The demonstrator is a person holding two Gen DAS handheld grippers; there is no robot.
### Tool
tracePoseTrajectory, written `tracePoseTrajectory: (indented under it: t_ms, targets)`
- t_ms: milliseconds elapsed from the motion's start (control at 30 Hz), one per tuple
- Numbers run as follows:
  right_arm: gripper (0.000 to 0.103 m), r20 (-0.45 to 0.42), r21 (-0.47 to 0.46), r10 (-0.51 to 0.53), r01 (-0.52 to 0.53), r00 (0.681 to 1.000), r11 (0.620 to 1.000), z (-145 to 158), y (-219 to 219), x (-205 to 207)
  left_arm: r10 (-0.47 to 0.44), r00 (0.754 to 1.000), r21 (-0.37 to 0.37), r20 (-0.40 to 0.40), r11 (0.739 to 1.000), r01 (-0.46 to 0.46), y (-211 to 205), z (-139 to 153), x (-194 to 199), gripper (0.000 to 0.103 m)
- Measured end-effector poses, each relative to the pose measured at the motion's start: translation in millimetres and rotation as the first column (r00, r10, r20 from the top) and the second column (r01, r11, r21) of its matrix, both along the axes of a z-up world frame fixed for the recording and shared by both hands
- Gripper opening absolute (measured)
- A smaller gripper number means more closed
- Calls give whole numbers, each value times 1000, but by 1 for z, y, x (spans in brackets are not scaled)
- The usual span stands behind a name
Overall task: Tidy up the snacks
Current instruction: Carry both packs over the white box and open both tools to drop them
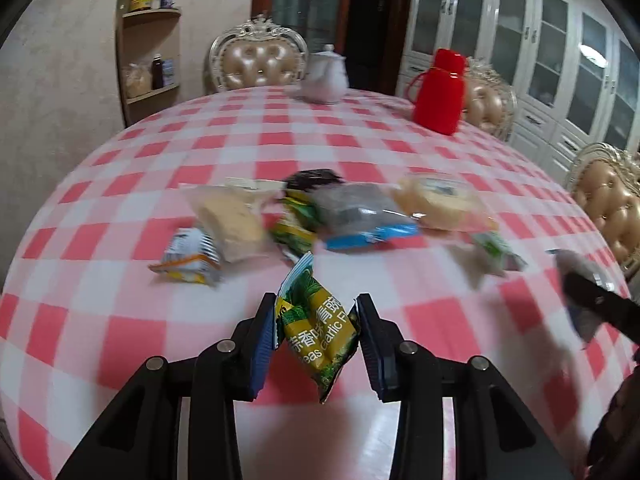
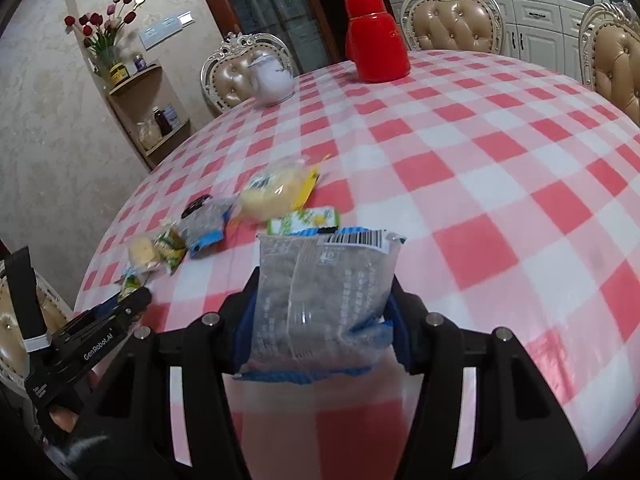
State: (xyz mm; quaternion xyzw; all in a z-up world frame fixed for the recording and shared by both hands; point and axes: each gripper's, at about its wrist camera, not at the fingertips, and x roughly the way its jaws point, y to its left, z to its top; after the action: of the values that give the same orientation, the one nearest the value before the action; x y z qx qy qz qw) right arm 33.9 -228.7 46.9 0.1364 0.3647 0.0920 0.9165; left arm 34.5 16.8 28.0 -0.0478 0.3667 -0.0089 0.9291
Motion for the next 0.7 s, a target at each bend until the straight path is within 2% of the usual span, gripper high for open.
tracePoseTrajectory:
  t_ms: [267, 533, 700]
  targets:
    - [59, 25, 19, 15, -15, 1000, 1000, -1, 9, -43, -27, 998, -5, 52, 1000, 27, -20, 8, -28, 40]
    - [59, 63, 39, -32, 30, 998, 999, 0, -2, -86, -45, 996, -29, 76, 998, 48, -32, 10, -48, 40]
    - [59, 28, 59, -47, 45, 999, 997, -12, -14, -106, -71, 993, -45, 96, 996, 76, -47, 13, -64, 40]
